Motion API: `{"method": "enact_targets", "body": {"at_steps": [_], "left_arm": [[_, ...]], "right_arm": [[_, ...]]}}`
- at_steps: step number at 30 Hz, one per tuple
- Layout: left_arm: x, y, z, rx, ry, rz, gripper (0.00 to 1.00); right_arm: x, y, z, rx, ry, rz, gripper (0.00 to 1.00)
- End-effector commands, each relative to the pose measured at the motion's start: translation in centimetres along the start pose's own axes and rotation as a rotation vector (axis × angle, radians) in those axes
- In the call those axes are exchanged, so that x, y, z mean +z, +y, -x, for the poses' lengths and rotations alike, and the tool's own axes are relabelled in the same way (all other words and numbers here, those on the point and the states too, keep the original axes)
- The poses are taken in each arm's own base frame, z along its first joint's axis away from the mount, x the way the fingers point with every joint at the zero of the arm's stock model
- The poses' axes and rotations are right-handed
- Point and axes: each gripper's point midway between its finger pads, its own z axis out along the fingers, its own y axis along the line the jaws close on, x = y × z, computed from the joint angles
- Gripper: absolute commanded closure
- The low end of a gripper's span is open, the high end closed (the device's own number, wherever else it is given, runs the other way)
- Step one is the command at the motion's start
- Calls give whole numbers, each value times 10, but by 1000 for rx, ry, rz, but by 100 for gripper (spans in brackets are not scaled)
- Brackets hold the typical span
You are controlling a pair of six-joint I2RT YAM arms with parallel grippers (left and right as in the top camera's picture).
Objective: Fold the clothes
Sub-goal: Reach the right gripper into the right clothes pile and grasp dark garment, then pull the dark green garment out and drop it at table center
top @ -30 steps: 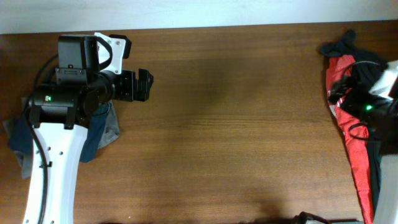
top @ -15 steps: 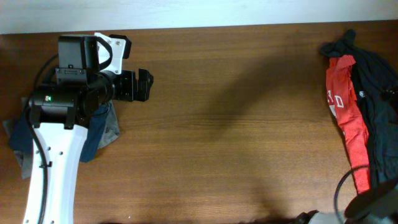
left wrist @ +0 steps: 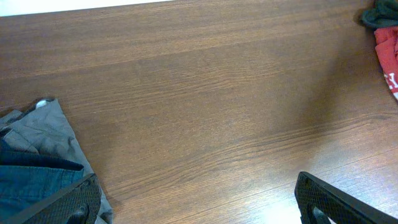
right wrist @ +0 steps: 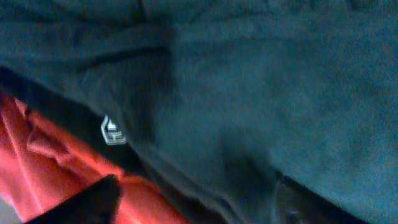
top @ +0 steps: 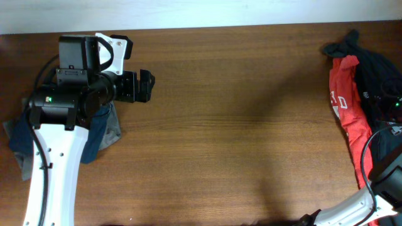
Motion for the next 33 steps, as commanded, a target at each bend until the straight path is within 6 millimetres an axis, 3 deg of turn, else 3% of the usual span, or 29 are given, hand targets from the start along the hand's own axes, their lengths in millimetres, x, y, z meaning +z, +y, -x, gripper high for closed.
{"method": "enact_targets", "body": {"at_steps": [1, 2, 6, 9, 12, 17, 20, 24, 27, 33], "left_arm": [[2, -2, -3, 20, 8, -10, 1], [2, -2, -3, 20, 8, -10, 1], [2, -2, -3, 20, 8, -10, 1], [2, -2, -3, 20, 8, -10, 1], [2, -2, -3, 20, 8, -10, 1], [2, -2, -3, 20, 8, -10, 1], [2, -2, -3, 20, 8, -10, 1], [2, -2, -3, 20, 8, -10, 1], [2, -2, -3, 20, 8, -10, 1], [2, -2, -3, 20, 8, -10, 1]], "right_arm": [[4, 6, 3, -5, -4, 40, 43], [3, 7, 4, -6, -8, 45, 61], [-21, 19, 20, -2, -49, 77, 96], [-58, 47, 36, -16, -101, 179, 96], [-107, 76, 51, -56, -173, 272, 96], [-200, 134, 47, -171, -285, 474, 96], [-257, 171, 28, -262, -337, 595, 96], [-307, 212, -16, -375, -342, 696, 96], [-324, 240, -58, -464, -282, 758, 96], [-322, 277, -147, -631, -69, 828, 96]]}}
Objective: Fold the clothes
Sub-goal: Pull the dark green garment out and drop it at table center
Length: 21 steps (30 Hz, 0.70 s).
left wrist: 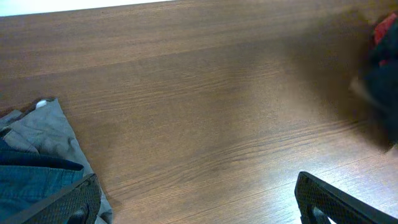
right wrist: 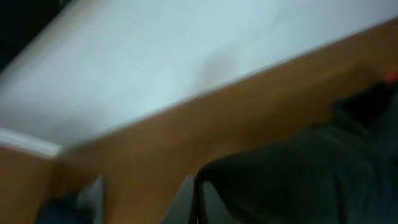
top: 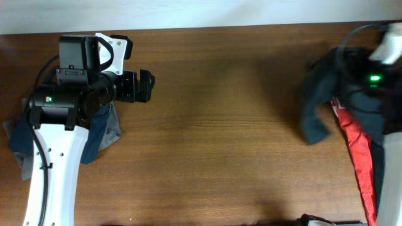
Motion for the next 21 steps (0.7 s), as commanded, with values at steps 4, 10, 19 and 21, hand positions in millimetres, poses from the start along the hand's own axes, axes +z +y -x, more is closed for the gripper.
{"method": "enact_targets", "body": {"at_steps": [4, 10, 19, 21], "left_arm": [[2, -2, -3, 20, 8, -11, 1], [2, -2, -2, 20, 7, -11, 1], [2, -2, -3, 20, 8, -11, 1], [2, -2, -4, 18, 14, -11, 1]], "right_arm": [[20, 83, -44, -223, 129, 205, 96], [31, 125, -90, -387, 227, 238, 96], [35, 128, -137, -554, 330, 91, 92], [33, 117, -134, -566, 322, 19, 73]]}}
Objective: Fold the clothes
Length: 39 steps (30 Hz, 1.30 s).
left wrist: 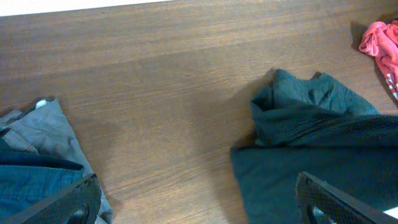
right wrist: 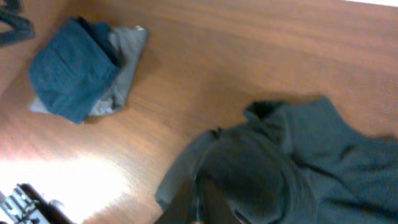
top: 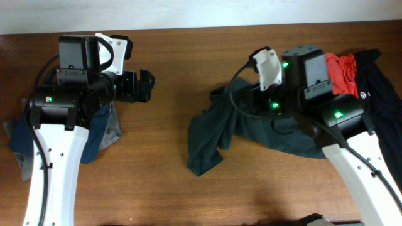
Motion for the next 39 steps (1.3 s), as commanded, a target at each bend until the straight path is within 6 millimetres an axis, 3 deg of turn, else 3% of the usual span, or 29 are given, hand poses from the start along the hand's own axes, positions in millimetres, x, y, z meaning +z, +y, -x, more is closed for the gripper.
{"method": "enact_targets", "body": {"at_steps": [1, 3, 7, 11, 15, 18, 22, 25, 28, 30, 33, 36, 39], "left_arm": [[2, -2, -4, 18, 14, -11, 1], [2, -2, -5, 17, 18, -11, 1], [3, -2, -9, 13, 36, -11, 1], [14, -3, -15, 41, 74, -22, 1], [38, -12, -30, 75, 165, -50, 1], [51, -18, -34, 85, 197, -65, 1], [58, -21, -32, 95, 195, -72, 1], [58, -21, -32, 95, 195, -71, 1], [58, -20, -35, 92, 209, -68, 1], [57, -20, -37, 90, 216, -68, 1], [57, -20, -37, 90, 216, -68, 1], [58, -20, -36, 92, 211, -68, 1], [58, -20, -36, 91, 210, -68, 1]], "right_arm": [[-13, -27, 5, -32, -28, -183, 58], [-21, -32, 7, 1, -51, -201, 47], [-39, -45, 13, 63, -108, -239, 34], [-44, -64, 8, 119, -94, -280, 30], [-37, -86, -9, 336, -37, -316, 26], [-16, -101, -27, 398, 72, -318, 26], [30, -120, -52, 325, 258, -315, 25], [58, -132, -75, 350, 382, -318, 7], [85, -142, -108, 392, 537, -323, 5], [97, -146, -132, 421, 646, -323, 9], [118, -133, -158, 440, 775, -193, 26], [135, -96, -157, 424, 781, 84, 60], [135, -82, -144, 417, 728, 173, 73]]}}
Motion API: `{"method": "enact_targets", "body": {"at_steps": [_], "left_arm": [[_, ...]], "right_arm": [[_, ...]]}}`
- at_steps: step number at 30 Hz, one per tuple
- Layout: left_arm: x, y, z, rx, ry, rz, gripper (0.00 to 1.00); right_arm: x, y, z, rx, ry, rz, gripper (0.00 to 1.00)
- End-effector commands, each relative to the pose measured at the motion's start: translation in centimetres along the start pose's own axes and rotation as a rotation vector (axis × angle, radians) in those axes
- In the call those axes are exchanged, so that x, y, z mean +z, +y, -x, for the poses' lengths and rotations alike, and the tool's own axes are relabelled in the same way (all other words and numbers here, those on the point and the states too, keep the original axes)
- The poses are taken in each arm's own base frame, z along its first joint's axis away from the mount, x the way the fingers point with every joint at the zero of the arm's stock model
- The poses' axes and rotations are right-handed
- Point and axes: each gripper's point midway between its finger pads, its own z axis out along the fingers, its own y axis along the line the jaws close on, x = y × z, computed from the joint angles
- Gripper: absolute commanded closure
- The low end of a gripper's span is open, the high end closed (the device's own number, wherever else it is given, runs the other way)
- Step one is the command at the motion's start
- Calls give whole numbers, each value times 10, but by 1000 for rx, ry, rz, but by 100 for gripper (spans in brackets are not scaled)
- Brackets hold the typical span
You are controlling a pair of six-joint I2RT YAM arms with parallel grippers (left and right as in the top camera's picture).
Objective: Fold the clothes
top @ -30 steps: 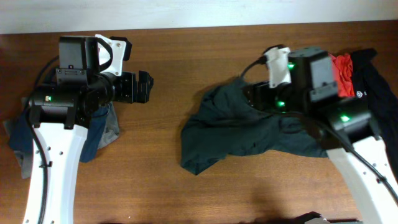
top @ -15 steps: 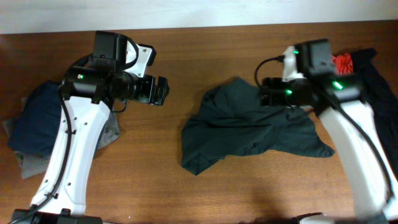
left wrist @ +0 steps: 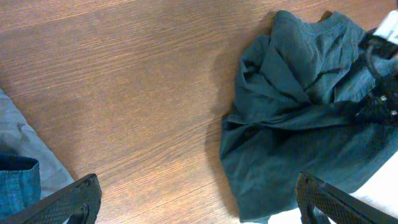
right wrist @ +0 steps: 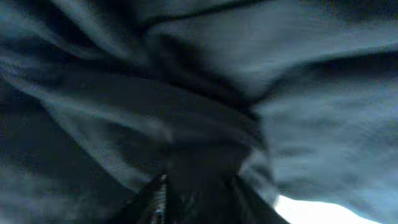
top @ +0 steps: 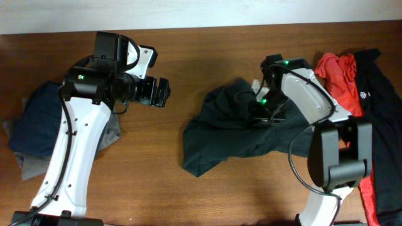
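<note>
A dark green shirt [top: 229, 135] lies crumpled on the wooden table [top: 188, 50] at the middle right, also in the left wrist view [left wrist: 292, 106]. My right gripper [top: 256, 112] is pressed down into its upper part. In the right wrist view dark cloth [right wrist: 186, 81] fills the blurred frame, and the right gripper [right wrist: 199, 199] has its fingers slightly apart with cloth bunched between them. My left gripper [top: 161, 93] hovers open to the left of the shirt, with nothing between its fingers [left wrist: 68, 202].
A red garment [top: 336, 72] and a black garment [top: 377, 94] lie at the right edge. At the far left a folded pile holds blue cloth [top: 38, 125] on grey cloth [top: 112, 135], whose edge [left wrist: 25, 149] shows in the left wrist view.
My right gripper, then held above the table shut on the shirt, is now low in the cloth with its fingers slightly apart. The left arm has shifted right, toward the shirt.
The right gripper was first down in the dark clothes pile at the right edge. Then it held the dark green shirt up near the table's back. Then the shirt hung over the middle right. Now it lies heaped there, with the left gripper nearer.
</note>
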Motion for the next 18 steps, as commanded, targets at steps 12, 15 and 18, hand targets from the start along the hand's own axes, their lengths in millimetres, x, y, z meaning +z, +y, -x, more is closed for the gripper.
{"method": "enact_targets", "body": {"at_steps": [12, 15, 18], "left_arm": [[-1, -2, 0, 25, -5, -8, 1], [-1, -2, 0, 26, -6, -8, 1], [-1, -2, 0, 26, -6, -7, 1]], "right_arm": [[-249, 25, 11, -108, -789, -302, 96], [-323, 16, -11, -42, -1008, -437, 96], [-370, 29, -29, -54, -1165, -419, 96]]}}
